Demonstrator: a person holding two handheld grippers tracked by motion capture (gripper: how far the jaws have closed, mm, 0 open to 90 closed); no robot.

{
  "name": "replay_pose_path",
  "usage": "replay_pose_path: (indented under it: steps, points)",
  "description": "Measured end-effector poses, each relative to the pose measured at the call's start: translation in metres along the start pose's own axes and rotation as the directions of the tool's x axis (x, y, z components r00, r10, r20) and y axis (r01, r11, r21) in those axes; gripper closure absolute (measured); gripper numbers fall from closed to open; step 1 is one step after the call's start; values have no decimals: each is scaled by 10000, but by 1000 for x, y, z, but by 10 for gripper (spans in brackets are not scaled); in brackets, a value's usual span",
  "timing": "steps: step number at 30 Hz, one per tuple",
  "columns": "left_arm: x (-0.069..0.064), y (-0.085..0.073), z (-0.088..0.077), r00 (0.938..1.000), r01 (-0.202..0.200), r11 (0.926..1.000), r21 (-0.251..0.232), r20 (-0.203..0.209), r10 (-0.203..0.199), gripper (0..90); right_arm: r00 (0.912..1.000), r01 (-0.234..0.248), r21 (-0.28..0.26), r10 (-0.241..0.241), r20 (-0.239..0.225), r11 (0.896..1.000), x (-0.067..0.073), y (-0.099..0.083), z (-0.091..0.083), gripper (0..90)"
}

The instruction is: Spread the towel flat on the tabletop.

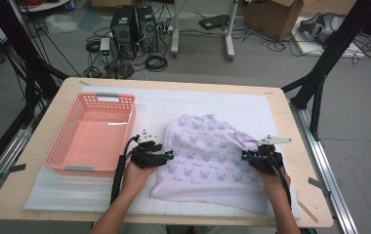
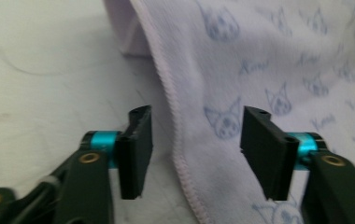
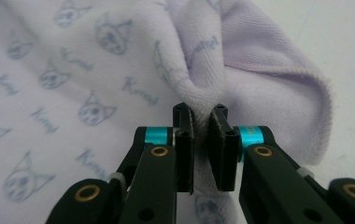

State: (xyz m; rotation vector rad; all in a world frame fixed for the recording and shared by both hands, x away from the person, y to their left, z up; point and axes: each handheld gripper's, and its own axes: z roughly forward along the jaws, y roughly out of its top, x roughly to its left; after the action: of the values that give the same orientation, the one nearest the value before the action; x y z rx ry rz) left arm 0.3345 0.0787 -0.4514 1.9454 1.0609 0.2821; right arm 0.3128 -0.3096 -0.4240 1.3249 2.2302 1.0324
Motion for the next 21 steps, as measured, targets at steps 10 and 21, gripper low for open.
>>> replay_pose_path:
  steps: [10, 21]
  points:
    - [-15, -14, -33, 9947, -453, 9983, -365, 902, 485, 873, 9955, 683, 190, -668, -672, 9975, 5, -42, -54, 825]
    - [-32, -35, -61, 9851, -1099, 9919, -638, 1262, 1172, 568, 9879, 481, -272, -515, -1462, 9985, 9, -57, -85, 564]
